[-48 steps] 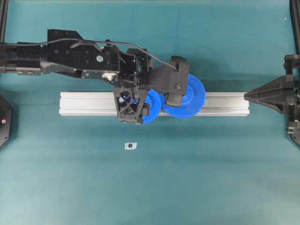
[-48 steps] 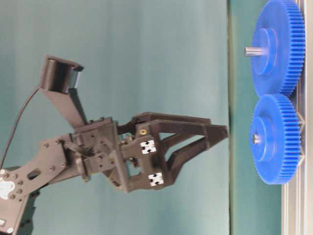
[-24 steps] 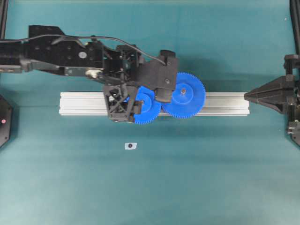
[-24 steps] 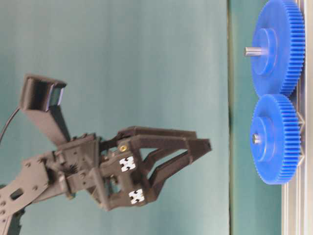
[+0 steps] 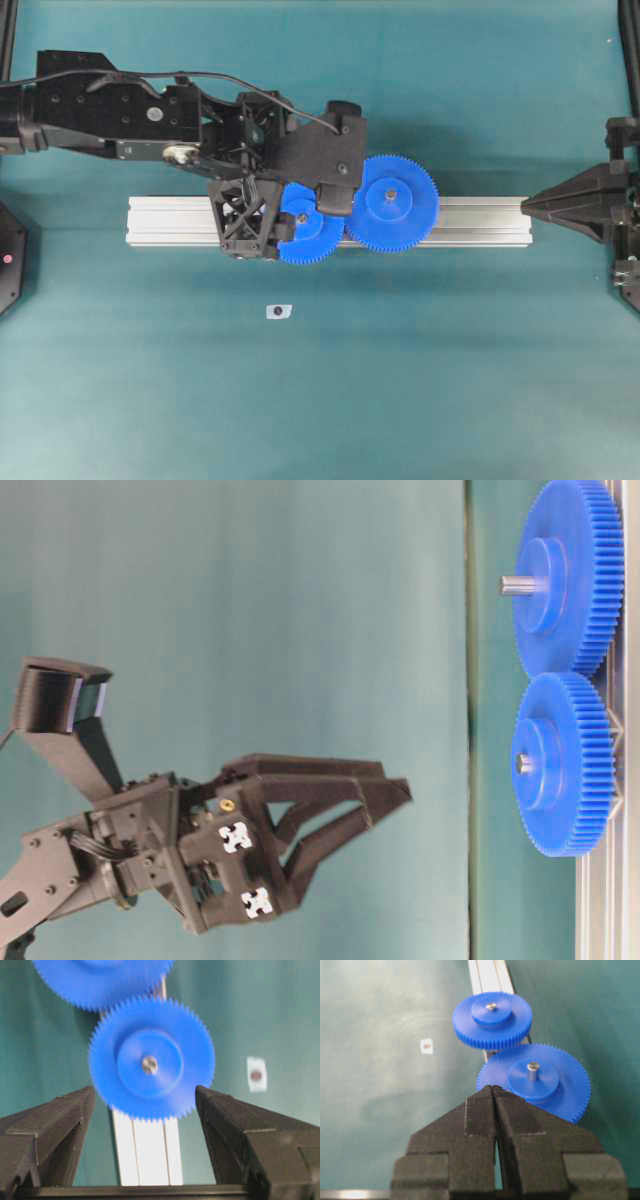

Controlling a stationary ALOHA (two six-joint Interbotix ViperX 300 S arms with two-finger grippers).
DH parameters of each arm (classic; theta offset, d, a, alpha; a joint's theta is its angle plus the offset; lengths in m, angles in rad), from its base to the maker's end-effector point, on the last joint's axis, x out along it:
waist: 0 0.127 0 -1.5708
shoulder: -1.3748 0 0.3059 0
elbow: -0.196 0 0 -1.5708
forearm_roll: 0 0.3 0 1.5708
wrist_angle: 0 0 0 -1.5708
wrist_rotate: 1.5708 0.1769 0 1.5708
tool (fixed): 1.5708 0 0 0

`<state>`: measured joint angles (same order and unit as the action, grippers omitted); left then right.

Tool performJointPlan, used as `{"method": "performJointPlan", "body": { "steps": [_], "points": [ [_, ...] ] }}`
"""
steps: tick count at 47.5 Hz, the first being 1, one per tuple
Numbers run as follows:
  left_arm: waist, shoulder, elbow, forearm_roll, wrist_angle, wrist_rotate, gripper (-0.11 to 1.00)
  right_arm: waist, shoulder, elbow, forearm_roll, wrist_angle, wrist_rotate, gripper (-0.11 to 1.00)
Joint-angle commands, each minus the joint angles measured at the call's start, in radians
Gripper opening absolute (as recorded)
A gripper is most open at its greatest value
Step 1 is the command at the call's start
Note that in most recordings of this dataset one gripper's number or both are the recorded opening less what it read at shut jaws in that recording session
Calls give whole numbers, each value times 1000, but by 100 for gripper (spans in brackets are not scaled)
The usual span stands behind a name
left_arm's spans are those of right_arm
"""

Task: Find the location of the shaft and insert the small gear.
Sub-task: 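Raise and withdraw the open left gripper leftward from the gears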

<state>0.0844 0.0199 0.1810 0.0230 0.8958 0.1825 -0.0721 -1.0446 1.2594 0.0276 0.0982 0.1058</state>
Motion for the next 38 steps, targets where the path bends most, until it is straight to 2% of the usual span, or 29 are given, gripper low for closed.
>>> {"method": "performJointPlan", "body": {
  "steps": [1, 8, 38],
  "points": [
    [-2, -49, -6, 5, -29, 5, 78, -3, 6, -6, 5, 0, 34, 2],
    [-2, -71, 23, 5, -51, 6, 78, -2, 6, 3, 3, 0, 72, 2],
    [-2, -178, 149, 5, -172, -3, 77, -3, -8, 12, 0, -5, 74, 2]
  ]
}}
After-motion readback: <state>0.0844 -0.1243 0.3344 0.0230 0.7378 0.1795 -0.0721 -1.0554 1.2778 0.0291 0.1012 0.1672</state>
